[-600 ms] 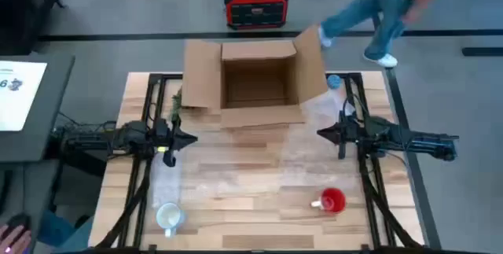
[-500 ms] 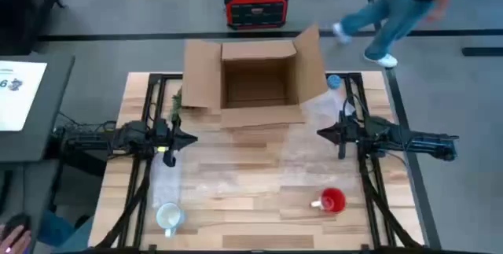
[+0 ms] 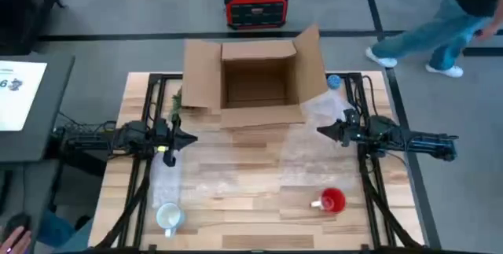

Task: Wrap mug
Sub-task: Wrap the red mug with bubble wrap

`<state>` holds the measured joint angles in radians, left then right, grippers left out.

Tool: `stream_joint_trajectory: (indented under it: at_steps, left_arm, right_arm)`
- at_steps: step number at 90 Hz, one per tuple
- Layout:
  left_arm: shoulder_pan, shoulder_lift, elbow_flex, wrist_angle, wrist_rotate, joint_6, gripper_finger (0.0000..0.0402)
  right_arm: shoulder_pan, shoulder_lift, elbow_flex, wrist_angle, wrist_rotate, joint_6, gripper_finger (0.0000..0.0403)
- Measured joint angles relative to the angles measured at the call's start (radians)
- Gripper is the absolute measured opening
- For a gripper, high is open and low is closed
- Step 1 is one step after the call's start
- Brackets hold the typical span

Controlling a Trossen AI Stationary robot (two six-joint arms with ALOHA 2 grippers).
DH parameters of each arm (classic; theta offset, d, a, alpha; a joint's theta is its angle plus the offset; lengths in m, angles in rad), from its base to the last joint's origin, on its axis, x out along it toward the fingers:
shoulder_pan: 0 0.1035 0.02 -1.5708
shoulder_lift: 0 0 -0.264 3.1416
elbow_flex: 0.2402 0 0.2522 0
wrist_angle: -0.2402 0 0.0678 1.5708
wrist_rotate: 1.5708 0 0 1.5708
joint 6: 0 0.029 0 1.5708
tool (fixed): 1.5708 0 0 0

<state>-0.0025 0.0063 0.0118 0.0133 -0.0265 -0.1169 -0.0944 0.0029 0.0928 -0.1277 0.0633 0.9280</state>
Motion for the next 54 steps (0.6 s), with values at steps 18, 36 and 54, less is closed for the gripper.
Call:
stream_joint_trajectory:
  at_steps: [18, 36, 54]
  left_arm:
    - [0.0, 0.0, 0.0, 0.0, -0.001, 0.0, 0.0]
    - [0.0, 0.0, 0.0, -0.003, 0.0, 0.0, 0.0]
    - [0.0, 0.0, 0.0, -0.003, 0.0, -0.016, 0.0]
  right_arm:
    - [0.0, 0.0, 0.002, -0.005, -0.017, -0.052, 0.0]
    - [0.0, 0.0, 0.003, -0.037, -0.017, -0.122, 0.0]
    - [0.0, 0.0, 0.004, -0.132, -0.016, -0.162, 0.0]
